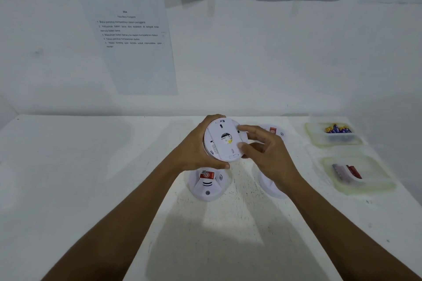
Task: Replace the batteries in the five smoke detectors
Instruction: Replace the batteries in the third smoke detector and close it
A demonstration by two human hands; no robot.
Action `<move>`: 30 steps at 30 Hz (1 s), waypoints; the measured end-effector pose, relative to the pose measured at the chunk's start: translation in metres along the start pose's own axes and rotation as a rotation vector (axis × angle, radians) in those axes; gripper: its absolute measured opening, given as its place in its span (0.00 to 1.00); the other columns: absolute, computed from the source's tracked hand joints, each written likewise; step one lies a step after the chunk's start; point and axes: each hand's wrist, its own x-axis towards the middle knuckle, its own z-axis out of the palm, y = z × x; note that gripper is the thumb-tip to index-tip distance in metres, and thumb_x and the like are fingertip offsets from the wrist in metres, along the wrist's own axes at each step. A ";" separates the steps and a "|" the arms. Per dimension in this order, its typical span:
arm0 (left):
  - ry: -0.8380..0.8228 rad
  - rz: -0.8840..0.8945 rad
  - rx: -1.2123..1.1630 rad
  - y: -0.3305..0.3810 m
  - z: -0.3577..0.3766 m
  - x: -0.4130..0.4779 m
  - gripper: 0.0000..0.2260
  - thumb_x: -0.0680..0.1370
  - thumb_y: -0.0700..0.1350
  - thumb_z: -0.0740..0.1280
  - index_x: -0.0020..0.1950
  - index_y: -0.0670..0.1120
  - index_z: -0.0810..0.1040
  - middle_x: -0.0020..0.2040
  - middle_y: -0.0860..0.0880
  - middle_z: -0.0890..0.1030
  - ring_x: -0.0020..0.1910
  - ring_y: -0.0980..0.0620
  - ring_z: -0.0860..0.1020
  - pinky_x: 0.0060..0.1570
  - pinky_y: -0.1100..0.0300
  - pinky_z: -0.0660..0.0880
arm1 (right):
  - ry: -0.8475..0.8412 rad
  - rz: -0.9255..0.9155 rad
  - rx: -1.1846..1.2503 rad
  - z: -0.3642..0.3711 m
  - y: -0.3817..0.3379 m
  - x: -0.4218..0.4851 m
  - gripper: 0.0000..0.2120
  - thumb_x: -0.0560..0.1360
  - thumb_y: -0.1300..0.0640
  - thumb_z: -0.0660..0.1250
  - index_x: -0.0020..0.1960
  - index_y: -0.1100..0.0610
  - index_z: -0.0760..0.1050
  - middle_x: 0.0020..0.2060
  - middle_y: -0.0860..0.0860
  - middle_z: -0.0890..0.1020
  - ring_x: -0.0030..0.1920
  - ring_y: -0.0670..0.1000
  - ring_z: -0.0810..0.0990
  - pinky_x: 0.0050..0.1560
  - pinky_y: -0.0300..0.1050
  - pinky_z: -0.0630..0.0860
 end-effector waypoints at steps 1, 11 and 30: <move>0.010 -0.001 0.001 0.000 0.000 0.000 0.41 0.60 0.51 0.80 0.69 0.50 0.65 0.66 0.51 0.73 0.65 0.52 0.73 0.63 0.59 0.74 | 0.005 -0.028 -0.093 0.002 0.001 0.003 0.19 0.75 0.58 0.73 0.65 0.51 0.78 0.56 0.45 0.84 0.49 0.48 0.85 0.45 0.42 0.83; 0.121 -0.042 0.043 0.003 -0.012 -0.005 0.43 0.57 0.58 0.79 0.67 0.50 0.68 0.61 0.50 0.76 0.60 0.48 0.76 0.58 0.50 0.78 | -0.003 -0.096 -0.228 0.029 0.000 0.027 0.28 0.65 0.47 0.80 0.62 0.48 0.77 0.58 0.41 0.79 0.58 0.41 0.78 0.53 0.48 0.82; 0.210 -0.125 0.006 -0.032 -0.054 -0.027 0.35 0.55 0.51 0.80 0.59 0.58 0.70 0.52 0.67 0.80 0.53 0.63 0.78 0.48 0.71 0.75 | -0.149 -0.261 -0.593 0.088 -0.020 0.059 0.35 0.61 0.42 0.74 0.67 0.52 0.75 0.54 0.47 0.82 0.52 0.47 0.79 0.54 0.42 0.76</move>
